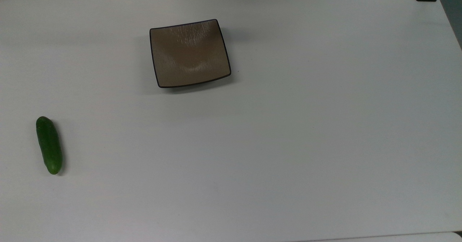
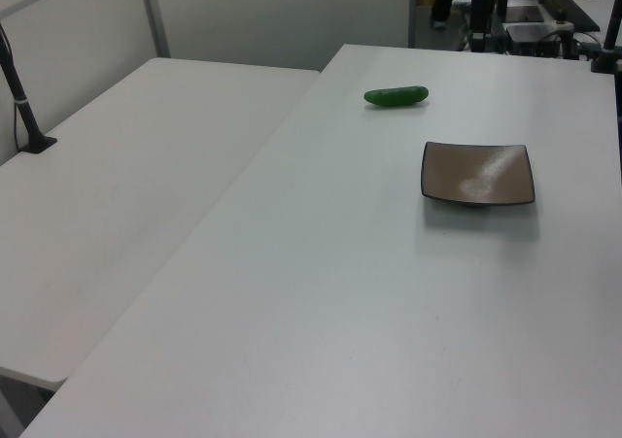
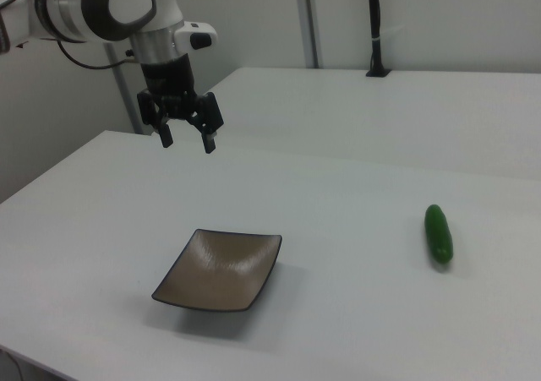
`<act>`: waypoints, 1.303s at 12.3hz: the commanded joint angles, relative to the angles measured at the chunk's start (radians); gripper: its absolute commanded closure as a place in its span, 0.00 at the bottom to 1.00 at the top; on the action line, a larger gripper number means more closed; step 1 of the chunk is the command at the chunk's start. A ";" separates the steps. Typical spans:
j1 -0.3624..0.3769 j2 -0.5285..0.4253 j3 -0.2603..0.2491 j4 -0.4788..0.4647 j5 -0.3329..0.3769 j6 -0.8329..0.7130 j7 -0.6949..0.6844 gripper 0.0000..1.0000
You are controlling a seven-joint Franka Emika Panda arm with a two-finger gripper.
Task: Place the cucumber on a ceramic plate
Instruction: 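Move the gripper over the green cucumber and open it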
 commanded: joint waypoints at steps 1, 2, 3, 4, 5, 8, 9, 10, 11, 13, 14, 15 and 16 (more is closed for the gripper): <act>0.014 -0.025 -0.009 -0.006 0.019 0.026 0.027 0.00; 0.014 -0.024 -0.009 -0.006 0.019 0.029 0.029 0.00; 0.014 -0.025 -0.009 -0.006 0.019 0.029 0.029 0.00; 0.014 -0.025 -0.009 -0.006 0.019 0.029 0.029 0.00; 0.014 -0.025 -0.009 -0.006 0.019 0.029 0.029 0.00; 0.014 -0.025 -0.009 -0.006 0.019 0.029 0.028 0.00; 0.014 -0.025 -0.007 -0.007 0.021 0.028 0.028 0.00; 0.016 -0.027 -0.007 -0.007 0.023 0.026 0.026 0.00; 0.019 -0.027 -0.009 -0.015 0.023 0.025 0.018 0.00; 0.016 -0.025 -0.007 -0.016 0.021 0.028 0.006 0.00; 0.014 -0.022 -0.009 -0.018 0.021 0.028 -0.015 0.00; -0.002 -0.012 -0.007 -0.016 0.019 0.029 -0.058 0.00; -0.022 -0.009 -0.009 -0.013 0.019 0.040 -0.096 0.00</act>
